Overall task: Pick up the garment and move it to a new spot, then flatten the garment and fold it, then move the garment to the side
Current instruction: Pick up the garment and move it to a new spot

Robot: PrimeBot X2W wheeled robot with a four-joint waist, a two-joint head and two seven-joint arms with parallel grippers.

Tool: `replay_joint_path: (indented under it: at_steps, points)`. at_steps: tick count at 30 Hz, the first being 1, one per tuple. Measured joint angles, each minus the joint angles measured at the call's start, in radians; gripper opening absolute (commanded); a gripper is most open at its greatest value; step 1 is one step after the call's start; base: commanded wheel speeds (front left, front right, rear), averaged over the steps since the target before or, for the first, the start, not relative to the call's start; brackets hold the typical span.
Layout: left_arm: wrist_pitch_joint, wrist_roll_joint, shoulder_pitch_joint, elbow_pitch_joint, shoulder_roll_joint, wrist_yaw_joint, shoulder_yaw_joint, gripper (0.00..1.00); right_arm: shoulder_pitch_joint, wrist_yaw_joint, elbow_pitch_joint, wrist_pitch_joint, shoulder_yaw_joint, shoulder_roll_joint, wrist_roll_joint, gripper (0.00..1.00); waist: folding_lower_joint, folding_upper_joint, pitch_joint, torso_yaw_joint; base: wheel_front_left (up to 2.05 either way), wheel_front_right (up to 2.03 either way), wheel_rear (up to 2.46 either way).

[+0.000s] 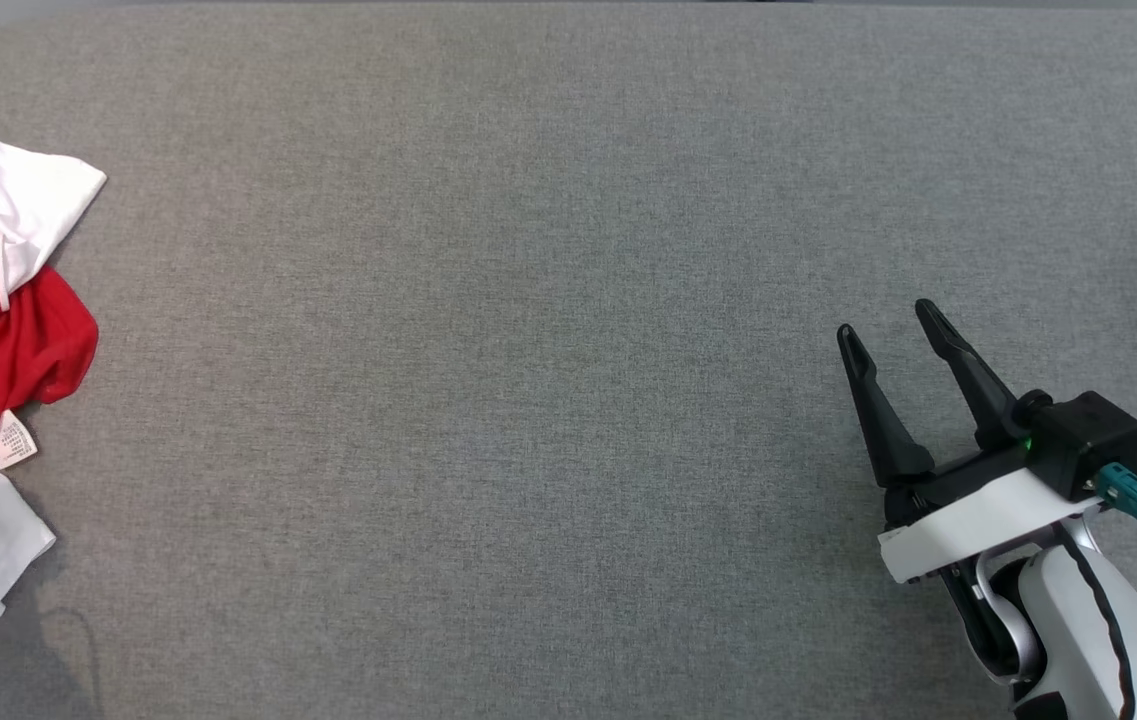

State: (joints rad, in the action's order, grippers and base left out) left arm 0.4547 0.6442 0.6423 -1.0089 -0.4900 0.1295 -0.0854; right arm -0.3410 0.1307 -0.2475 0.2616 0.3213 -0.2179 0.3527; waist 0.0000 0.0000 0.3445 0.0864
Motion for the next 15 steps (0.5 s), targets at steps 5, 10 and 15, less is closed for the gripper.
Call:
replay_joint_path:
  at_steps: [5, 10, 15]
  points:
    - [-0.041, 0.023, 0.000, 0.059, -0.026, 0.000, 0.059, 0.00, 0.005, 0.000, -0.015, 0.000, 0.005, 0.005, 0.008, 1.00, 0.0000, 0.0000, -0.043, 0.005, 0.00, 0.00, 0.00]
    - [-0.076, 0.024, 0.001, 0.130, -0.062, 0.000, 0.123, 0.00, 0.022, 0.000, -0.020, 0.000, 0.003, 0.016, 0.013, 1.00, 0.0000, 0.0000, -0.090, 0.006, 0.00, 0.00, 0.00]
    - [-0.091, 0.028, 0.013, 0.249, -0.095, 0.000, 0.203, 0.00, 0.046, 0.000, -0.027, 0.000, 0.000, 0.031, 0.024, 1.00, 0.0000, 0.0000, -0.160, 0.002, 0.00, 0.00, 0.00]
